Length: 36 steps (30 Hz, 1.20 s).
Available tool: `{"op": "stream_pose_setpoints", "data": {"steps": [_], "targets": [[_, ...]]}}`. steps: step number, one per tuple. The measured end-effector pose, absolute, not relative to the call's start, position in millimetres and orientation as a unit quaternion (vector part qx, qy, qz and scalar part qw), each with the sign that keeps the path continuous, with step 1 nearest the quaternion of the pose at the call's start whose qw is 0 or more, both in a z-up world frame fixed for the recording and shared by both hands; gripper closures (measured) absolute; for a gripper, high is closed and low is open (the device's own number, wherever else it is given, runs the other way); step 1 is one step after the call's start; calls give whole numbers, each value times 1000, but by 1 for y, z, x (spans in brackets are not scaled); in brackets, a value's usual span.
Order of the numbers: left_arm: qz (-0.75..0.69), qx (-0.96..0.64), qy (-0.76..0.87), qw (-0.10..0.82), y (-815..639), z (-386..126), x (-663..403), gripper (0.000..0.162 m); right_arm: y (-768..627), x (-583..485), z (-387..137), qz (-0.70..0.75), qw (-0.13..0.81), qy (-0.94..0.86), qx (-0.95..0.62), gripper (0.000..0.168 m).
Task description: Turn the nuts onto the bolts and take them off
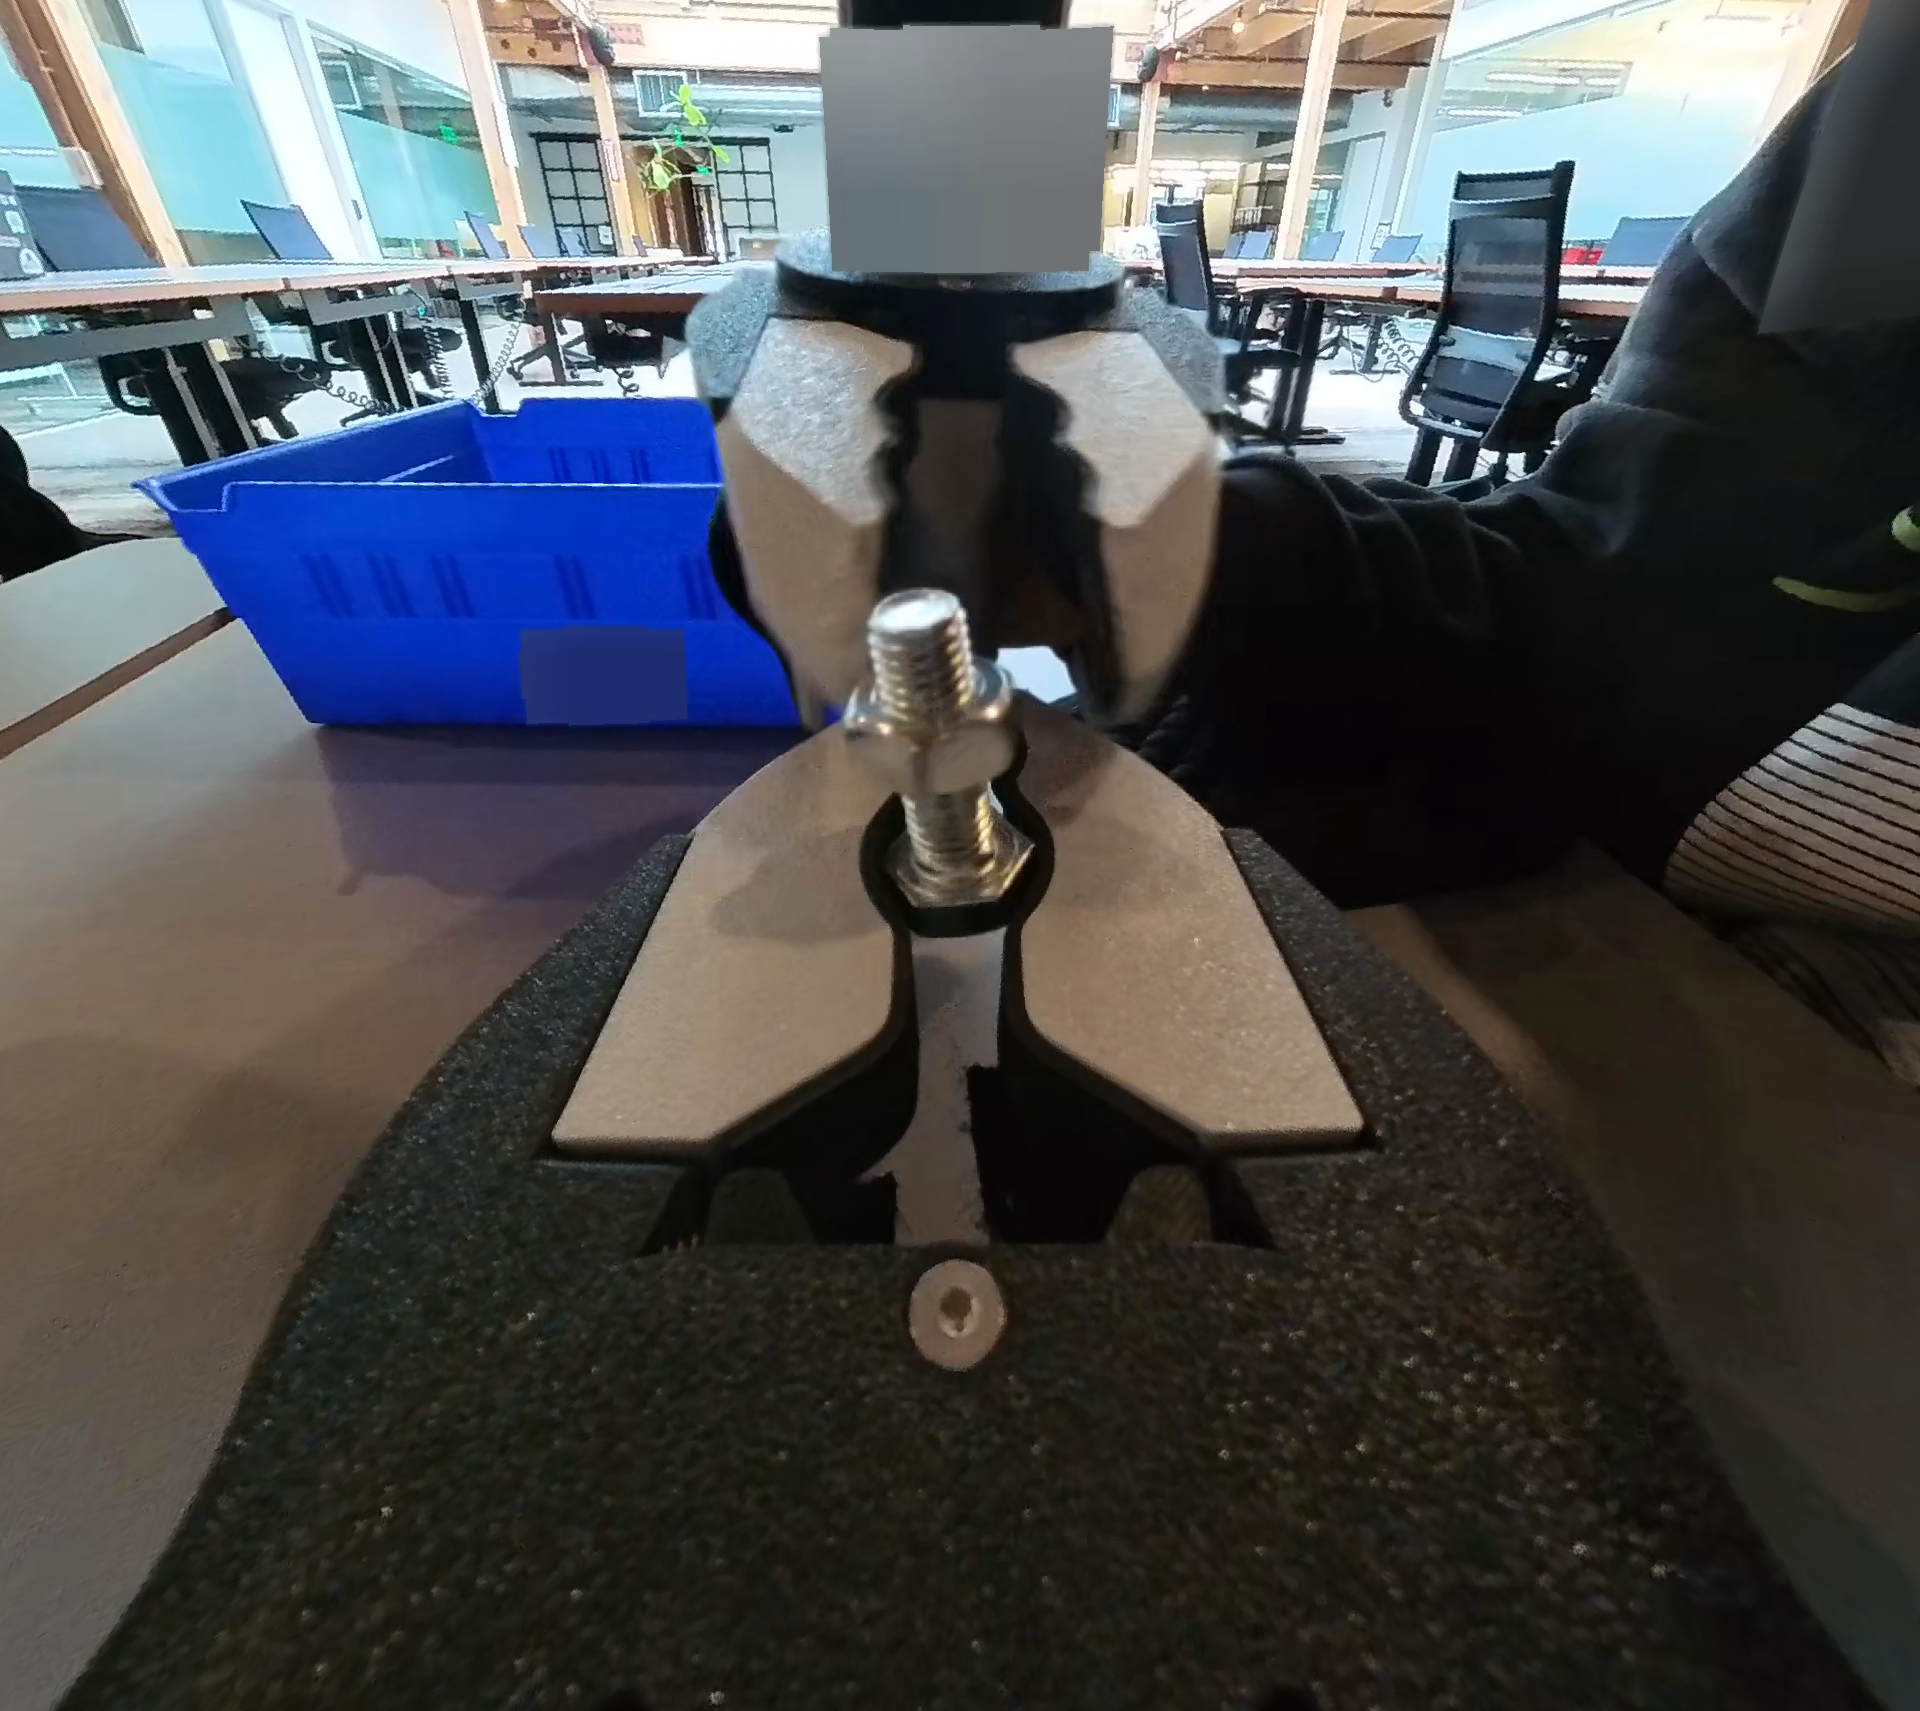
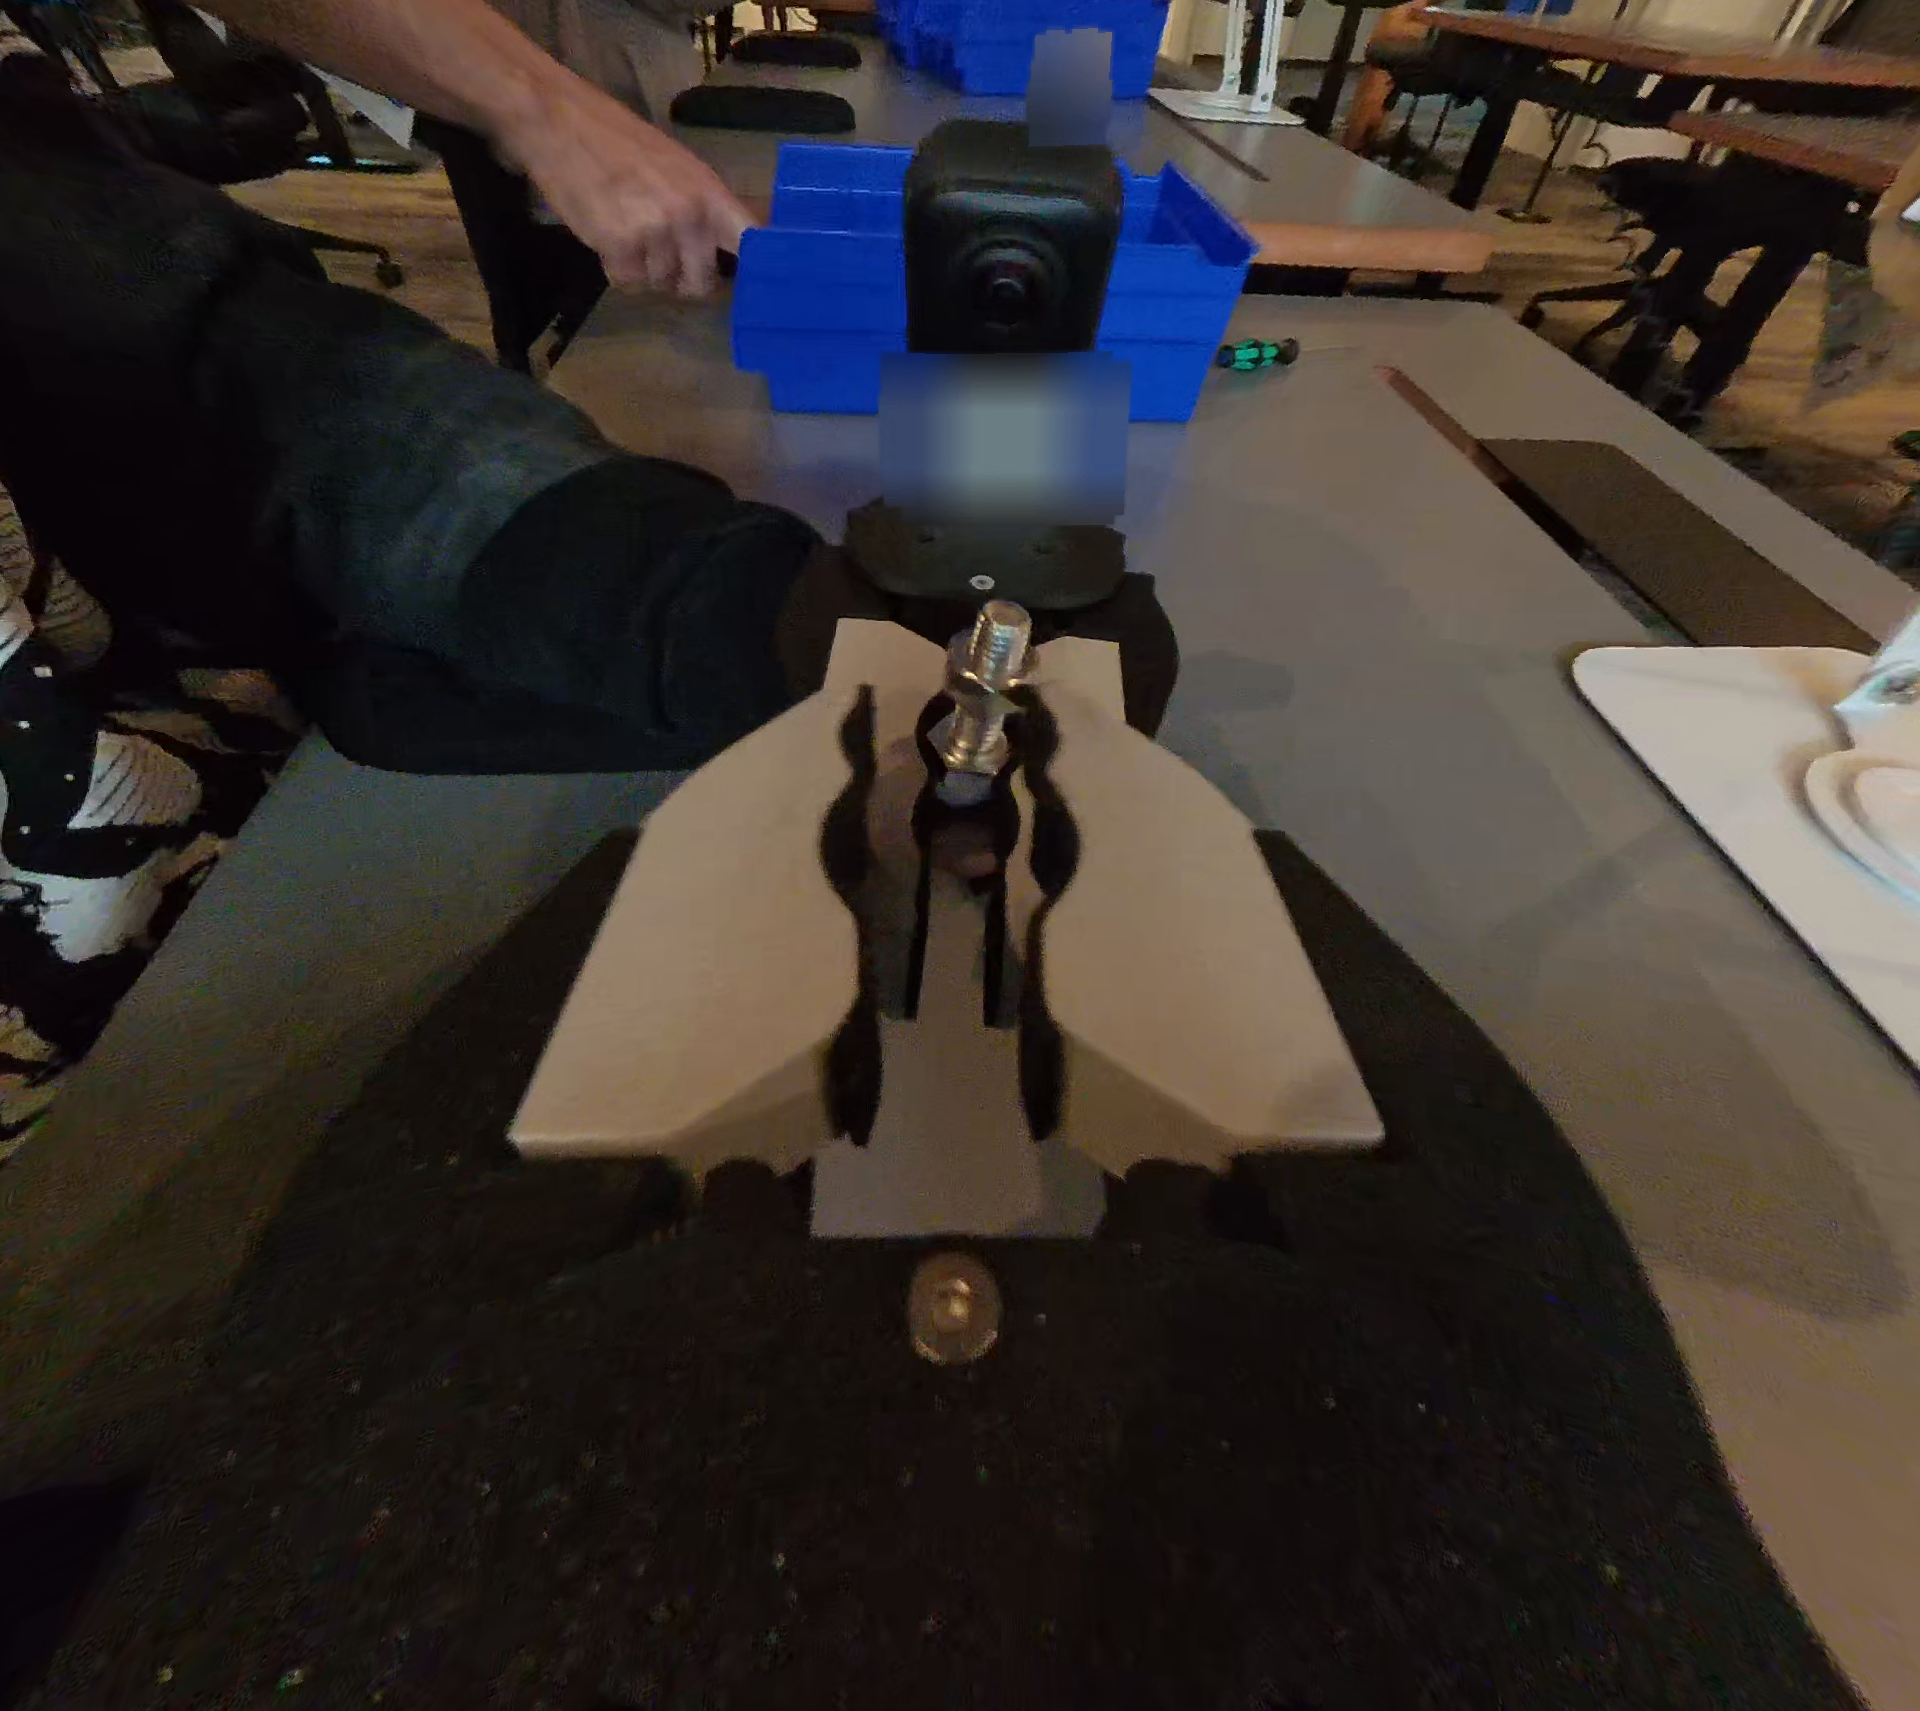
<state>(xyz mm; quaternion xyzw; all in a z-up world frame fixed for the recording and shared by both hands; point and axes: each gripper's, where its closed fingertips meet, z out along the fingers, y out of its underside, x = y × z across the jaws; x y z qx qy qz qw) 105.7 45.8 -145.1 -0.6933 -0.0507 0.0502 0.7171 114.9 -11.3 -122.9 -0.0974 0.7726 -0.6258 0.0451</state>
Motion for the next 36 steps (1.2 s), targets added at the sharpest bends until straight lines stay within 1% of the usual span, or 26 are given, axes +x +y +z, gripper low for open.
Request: {"op": "stream_pose_setpoints", "data": {"steps": [1,2,3,4,6,7,8,9,10,11,12,13,14,16,17,19,20,23,25,26,28,30,31,32,35,36], "targets": [[50,-693,-52,717,46,-145,105,150,-8,116,-120,-634,49,765,-104,159],[49,-693,-53,718,46,-145,105,150,-5,120,-113,-651,64,748,-110,168],[48,-693,-54,718,45,-145,105,150,-4,120,-107,-666,72,735,-106,168],[48,-693,-53,717,46,-145,105,150,-5,118,-106,-669,73,733,-99,162],[48,-694,-52,717,46,-145,105,149,-12,109,-113,-655,50,750,-77,125],[48,-694,-52,717,46,-145,105,150,-15,107,-118,-645,46,759,-72,111],[47,-694,-52,717,46,-145,105,150,-17,110,-122,-636,54,766,-78,108],[47,-693,-53,717,46,-145,105,150,-18,116,-125,-628,65,770,-88,112],[47,-693,-53,717,45,-145,105,150,-18,120,-126,-621,70,774,-98,127],[48,-693,-52,717,45,-145,105,150,-16,117,-126,-620,53,777,-95,132],[49,-693,-51,717,45,-145,105,149,-13,115,-126,-618,39,779,-99,142],[48,-692,-53,718,45,-145,105,149,-8,116,-122,-626,40,771,-108,159],[46,-691,-56,719,45,-145,104,149,-4,121,-113,-650,58,749,-118,168],[46,-692,-55,719,45,-145,104,150,0,120,-98,-685,78,717,-104,168],[47,-693,-54,717,45,-145,104,150,-1,116,-99,-684,77,719,-94,158],[47,-693,-54,717,45,-145,104,149,-6,107,-106,-670,57,737,-73,129],[47,-693,-54,718,45,-145,104,150,-9,107,-110,-660,54,746,-72,122],[46,-695,-53,716,46,-146,105,150,-15,112,-120,-639,58,762,-83,114],[47,-695,-53,715,46,-146,105,150,-17,115,-125,-627,61,772,-90,114],[47,-694,-54,716,46,-146,104,151,-17,117,-126,-624,64,773,-94,117],[47,-692,-54,718,45,-145,104,150,-13,116,-126,-622,57,776,-92,137],[46,-692,-55,718,45,-145,104,149,-4,117,-119,-635,64,763,-106,168],[45,-691,-56,719,45,-145,104,149,-1,119,-112,-653,72,746,-108,168],[45,-690,-57,720,45,-145,104,150,1,117,-106,-666,74,735,-103,168],[46,-690,-56,720,45,-145,103,149,0,106,-102,-660,48,746,-79,135],[46,-690,-56,720,45,-145,104,150,-1,102,-102,-640,34,764,-74,132]]}}
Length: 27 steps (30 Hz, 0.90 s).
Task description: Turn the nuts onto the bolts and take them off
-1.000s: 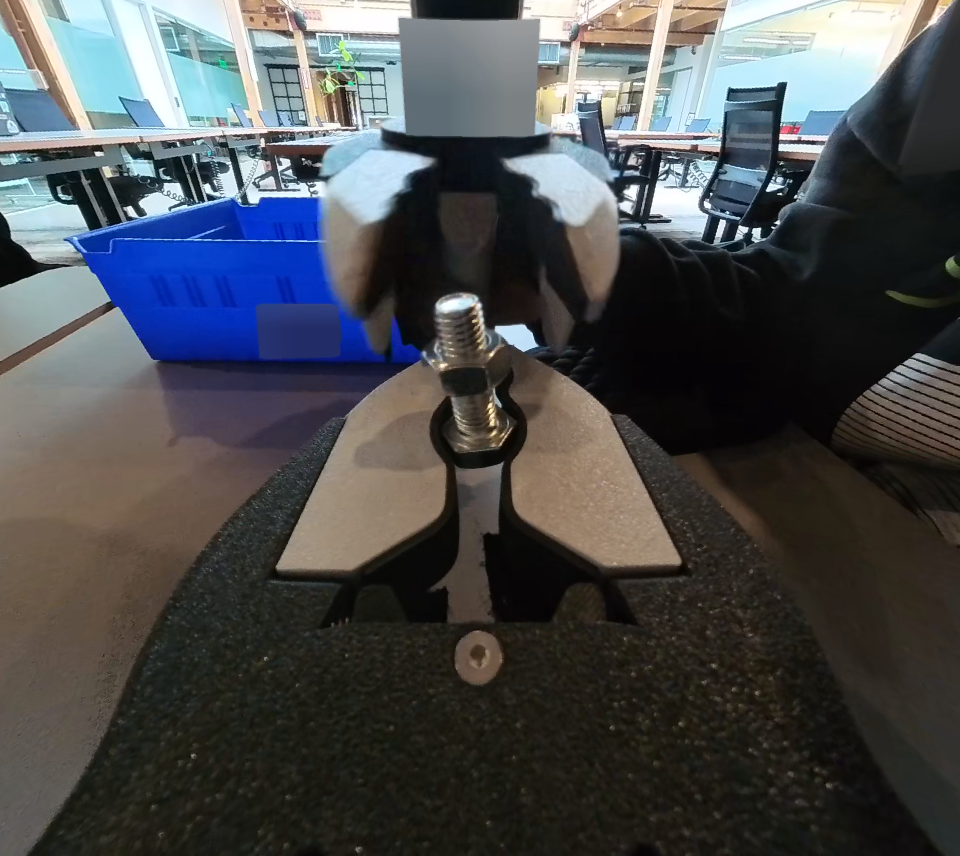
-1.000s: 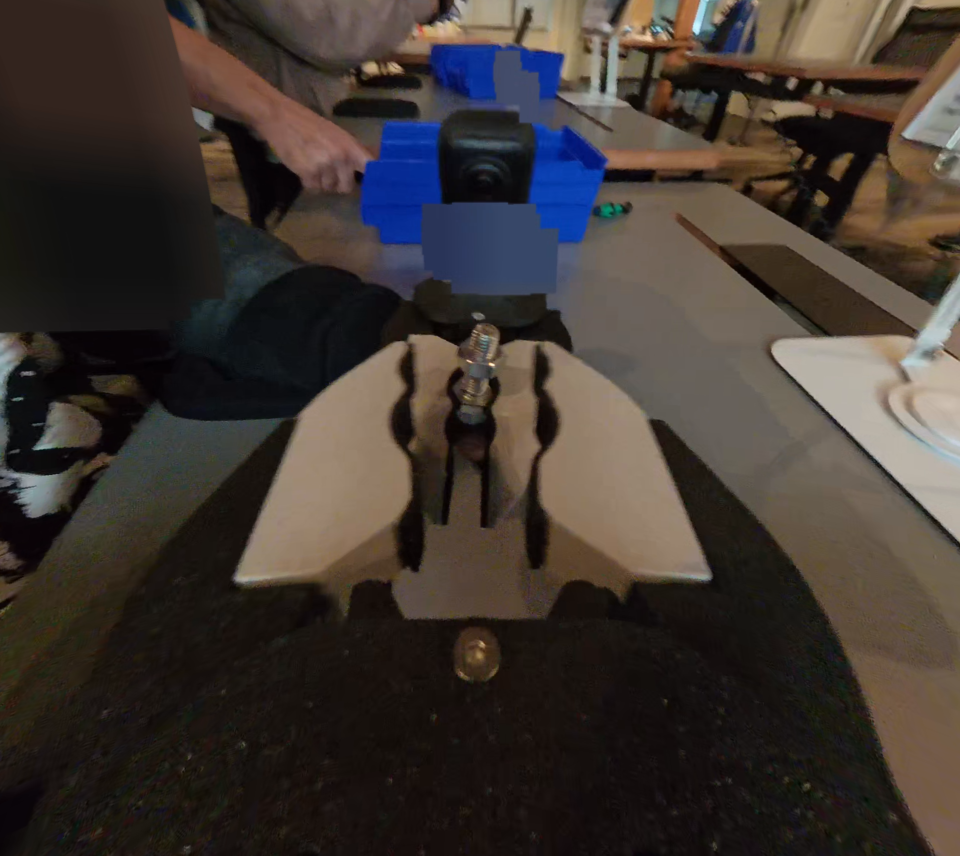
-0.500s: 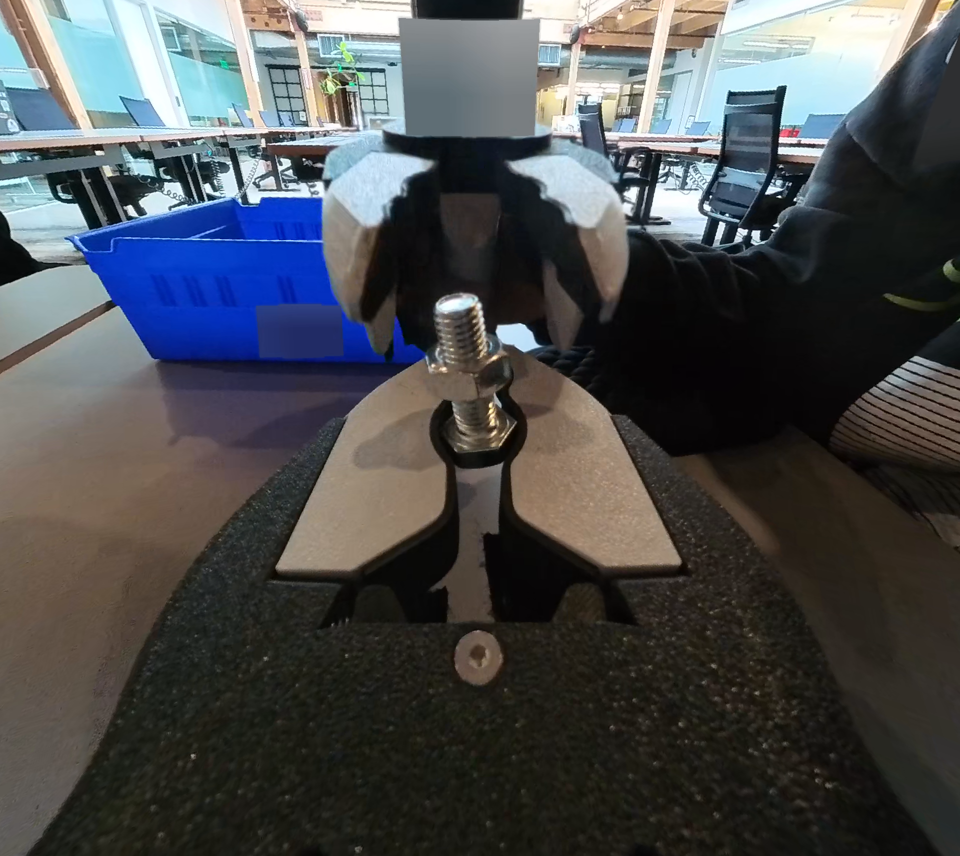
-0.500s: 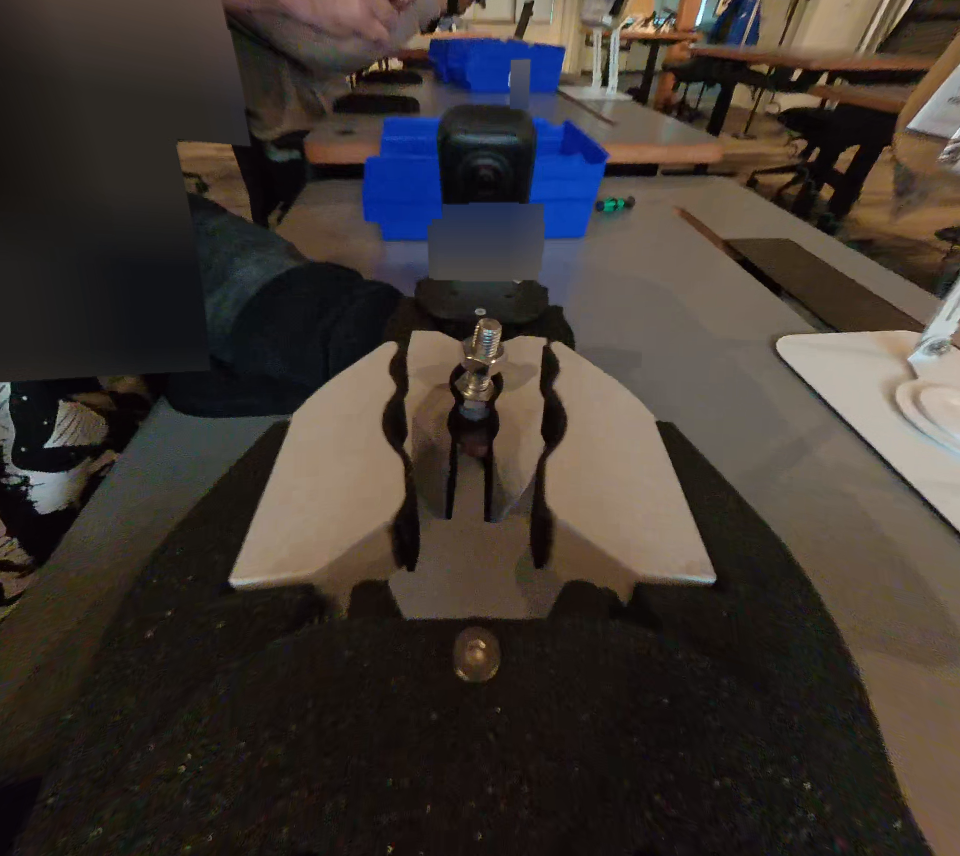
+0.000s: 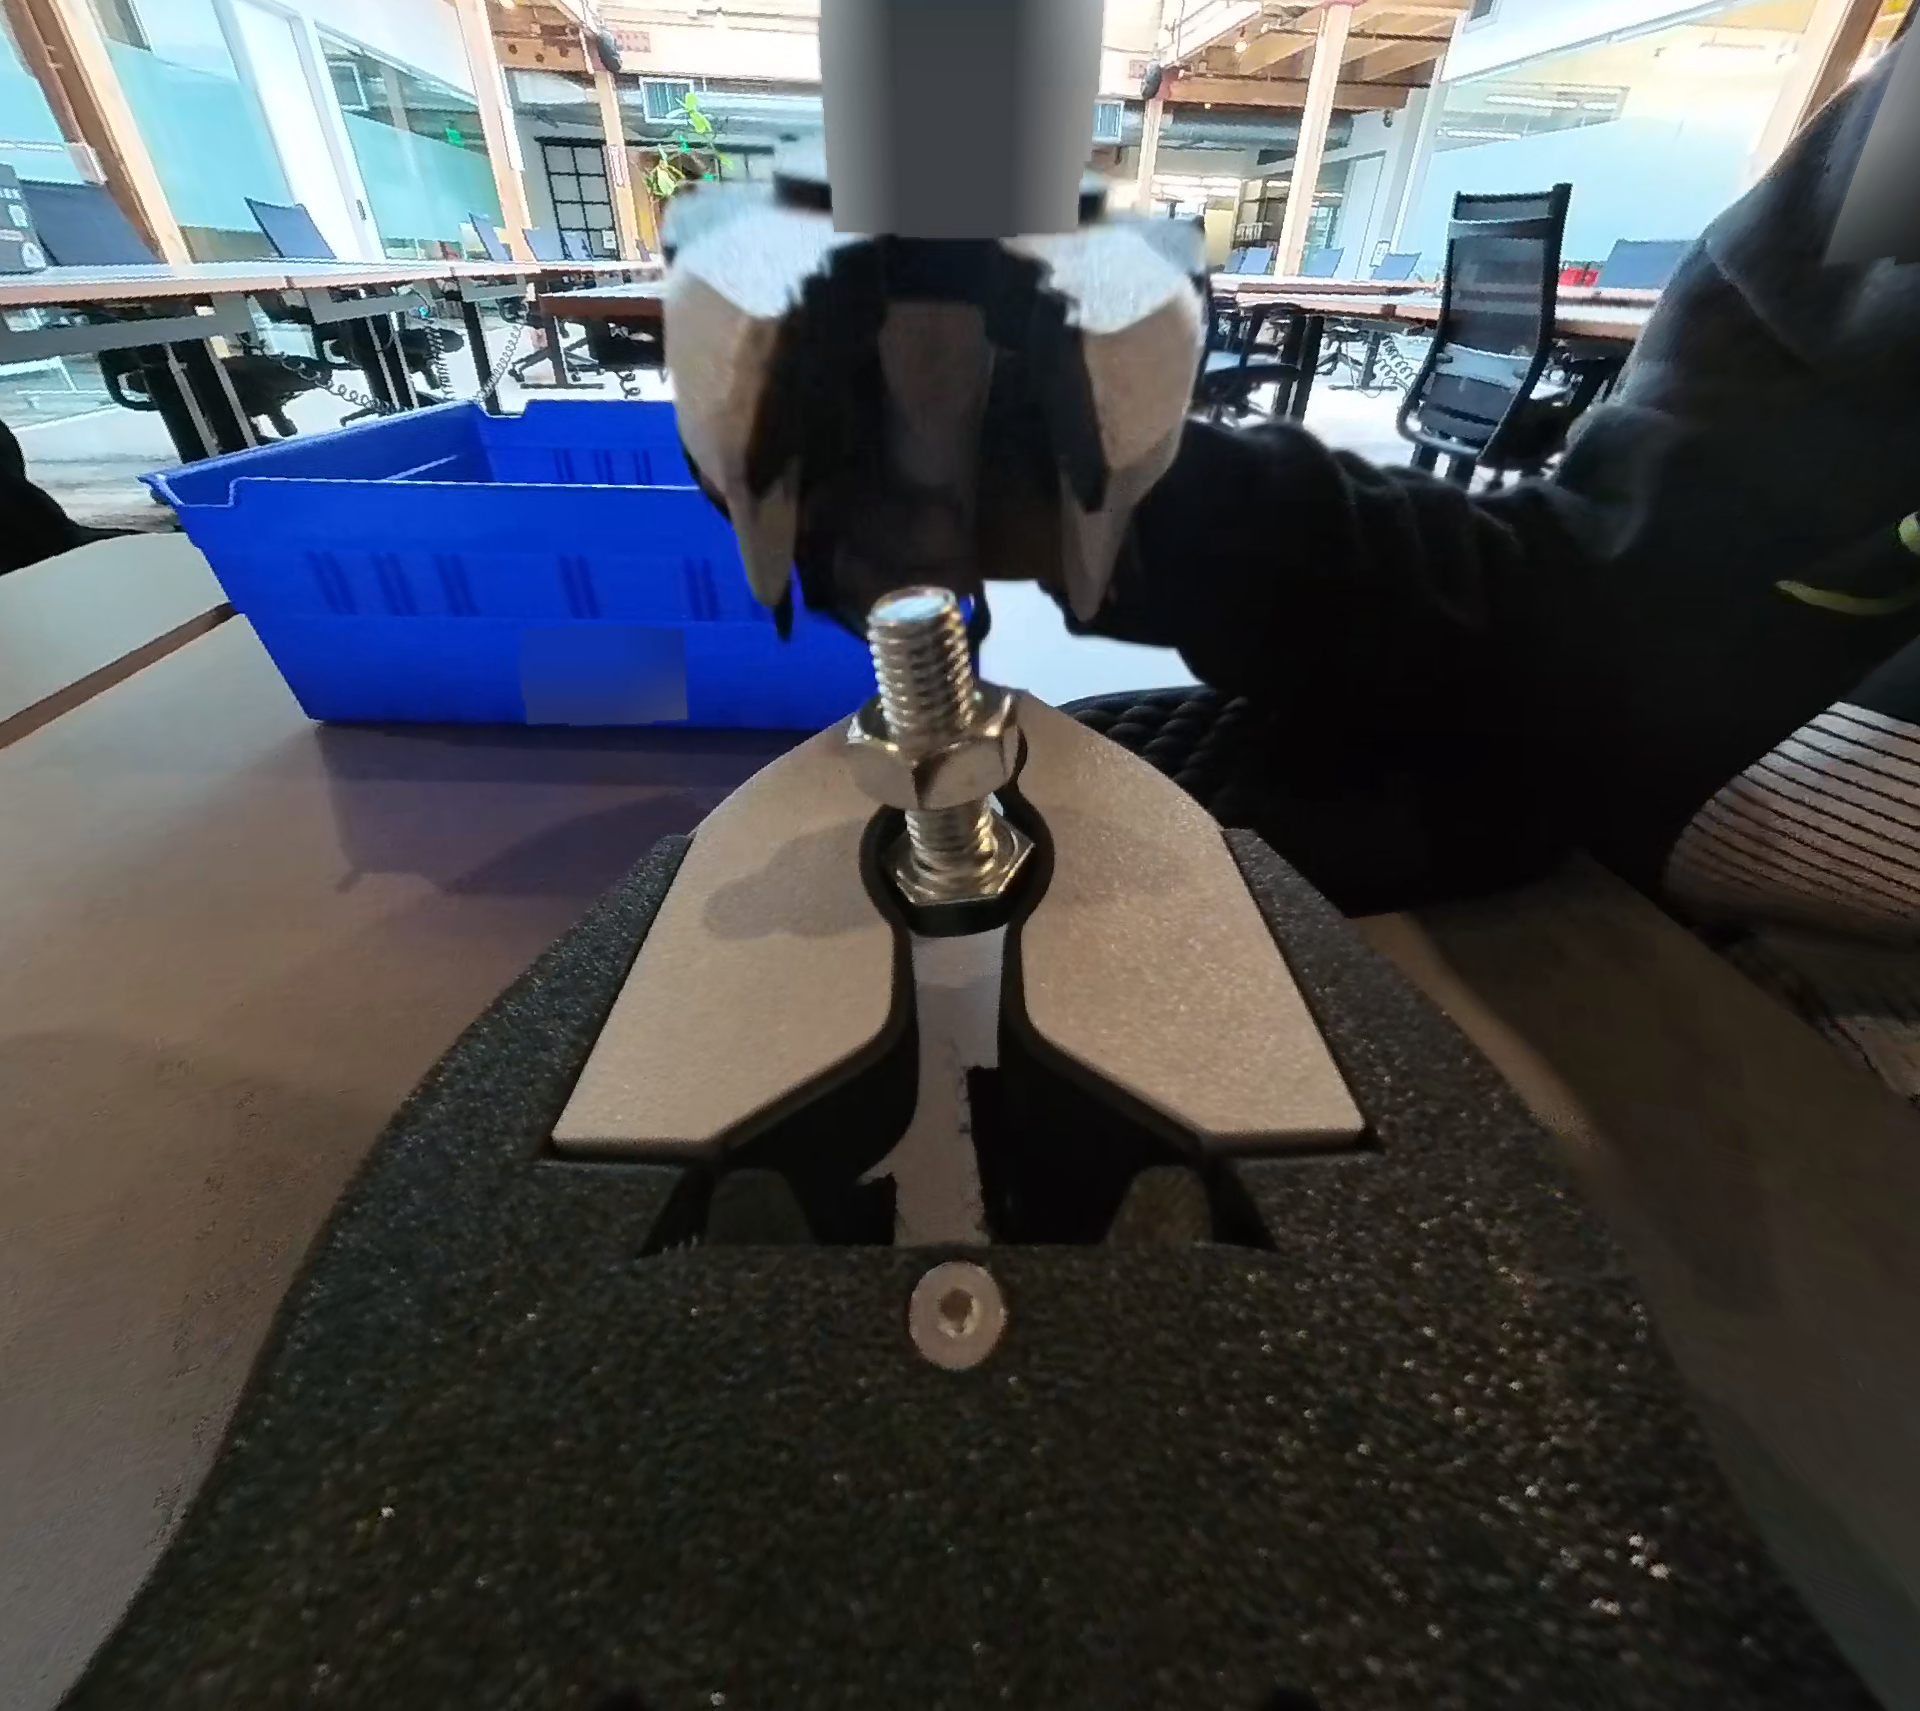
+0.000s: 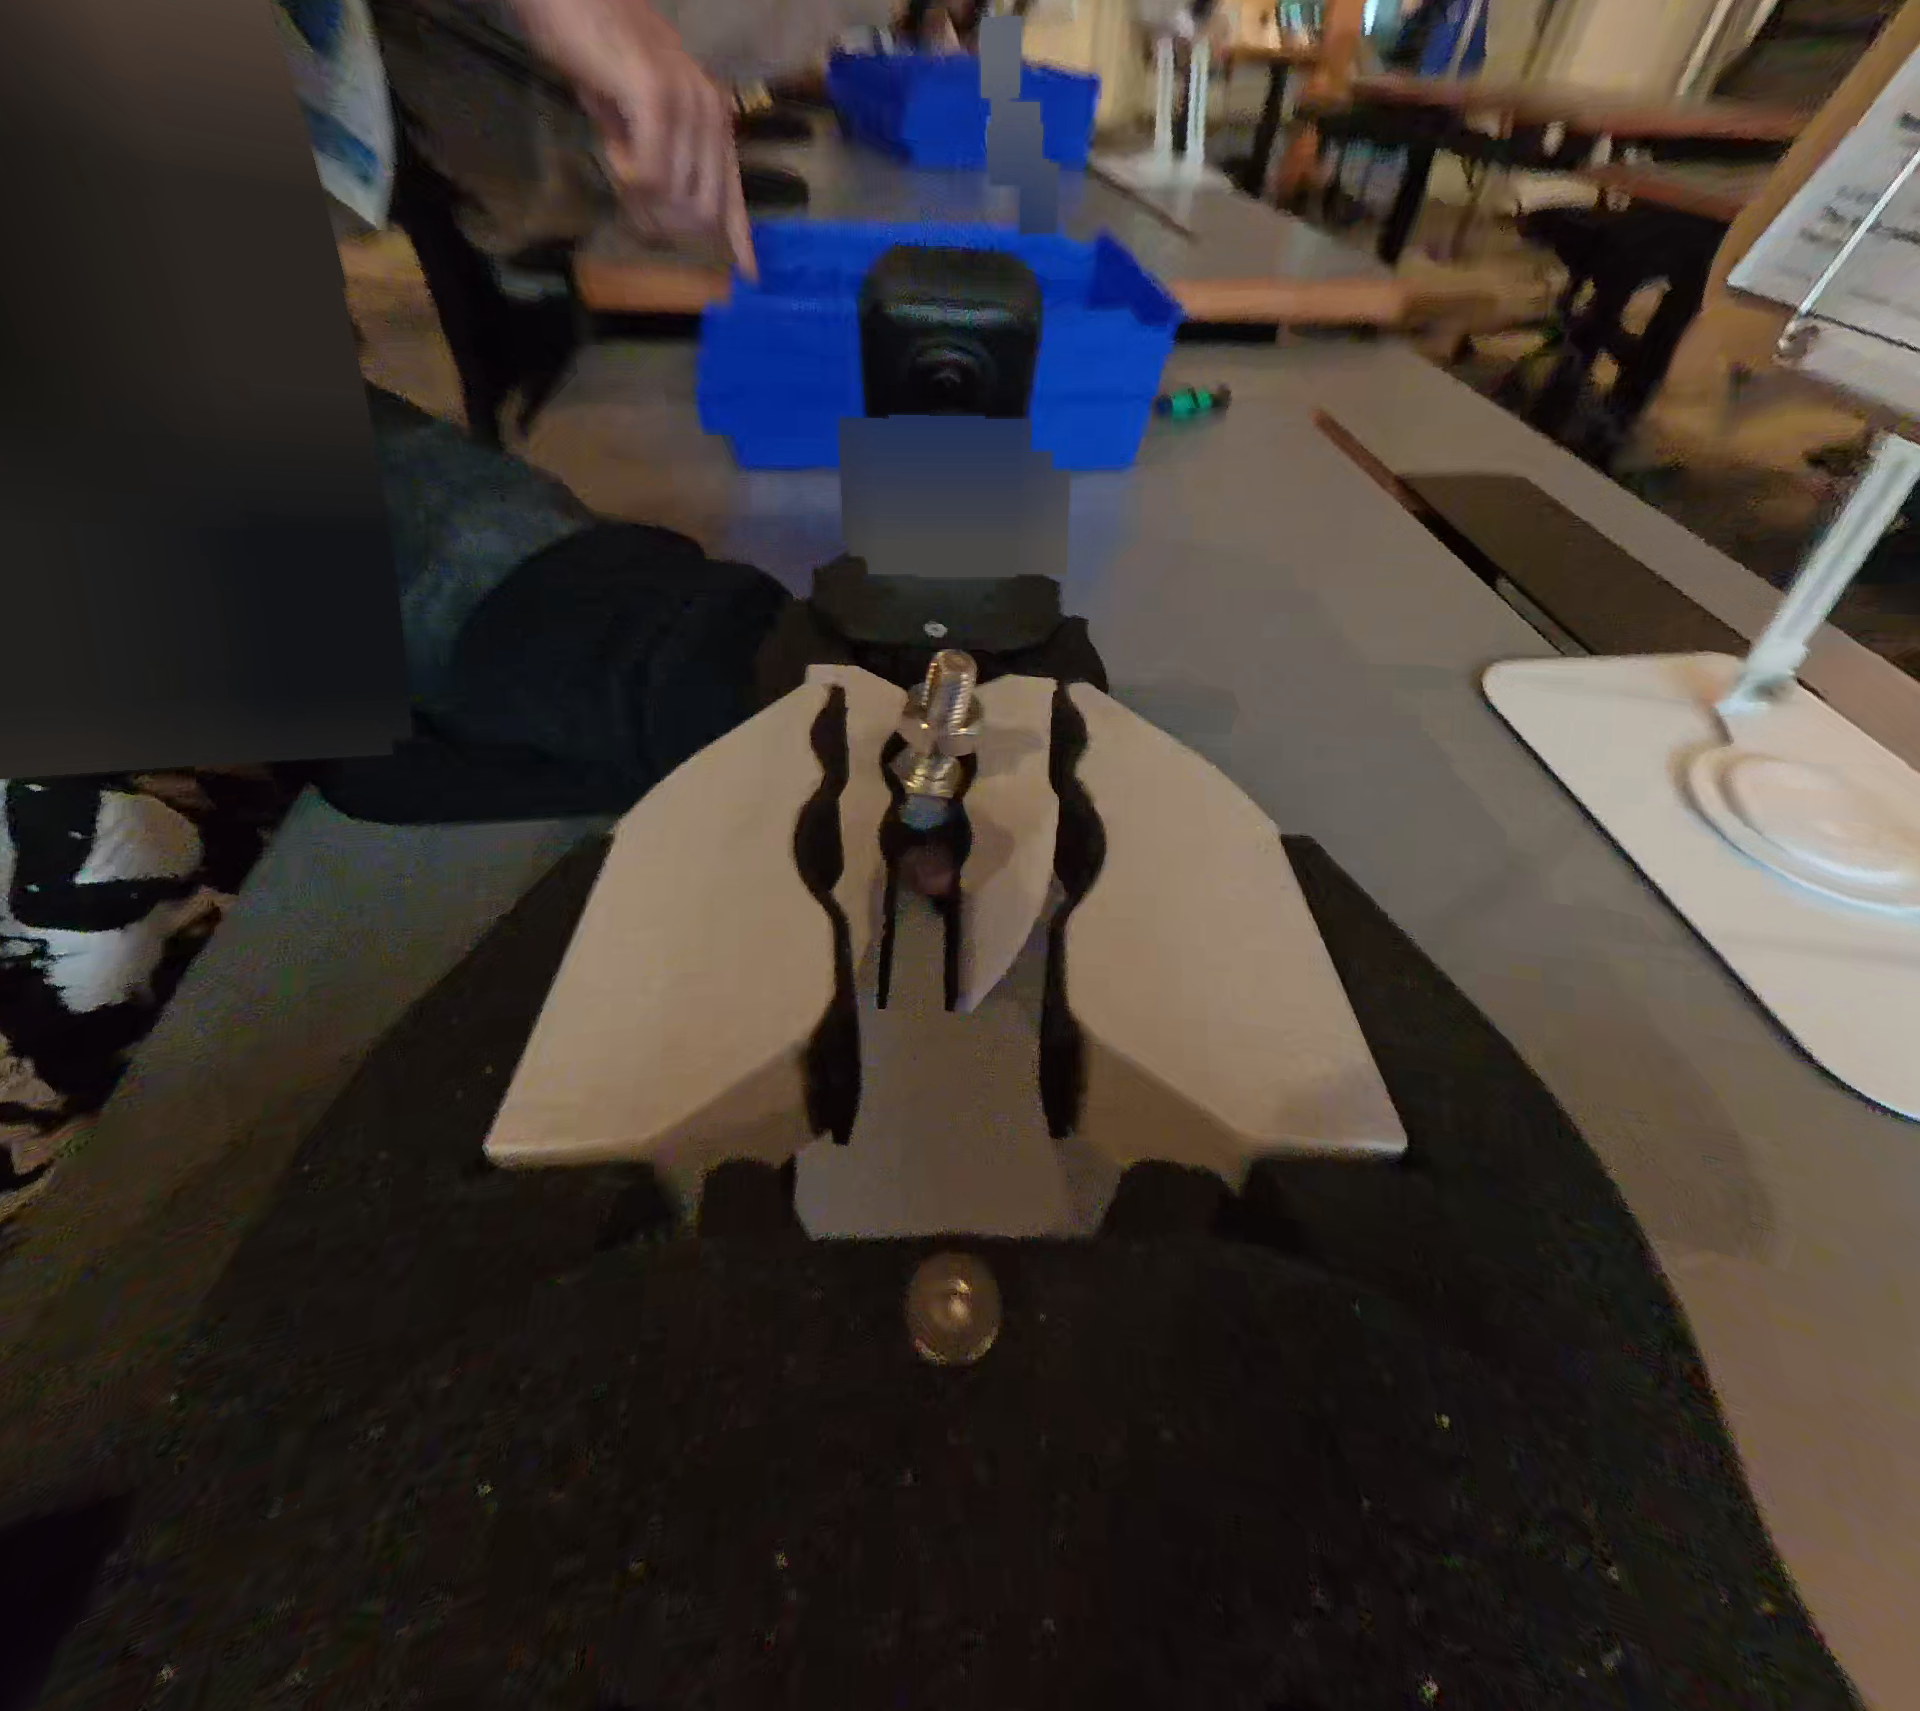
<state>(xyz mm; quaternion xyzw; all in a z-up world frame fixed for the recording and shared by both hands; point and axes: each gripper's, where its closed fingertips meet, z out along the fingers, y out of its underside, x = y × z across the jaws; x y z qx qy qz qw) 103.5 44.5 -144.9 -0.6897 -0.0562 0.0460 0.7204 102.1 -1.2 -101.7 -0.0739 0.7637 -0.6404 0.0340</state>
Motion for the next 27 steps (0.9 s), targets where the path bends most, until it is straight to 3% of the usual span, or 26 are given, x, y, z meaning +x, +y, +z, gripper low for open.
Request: {"op": "stream_pose_setpoints", "data": {"steps": [4,8,13,19,27], "targets": [[43,-692,-54,719,45,-146,104,150,-5,102,-90,-489,-27,859,-148,134],[43,-691,-54,719,46,-146,104,150,-12,105,-91,-301,-7,920,-251,155],[44,-693,-53,718,46,-147,105,150,-21,107,-101,-163,24,933,-319,147],[44,-694,-52,717,47,-147,105,150,-13,106,-118,-70,33,935,-346,147],[46,-694,-52,717,47,-147,104,150,-16,106,-120,-67,45,934,-349,157]]}}
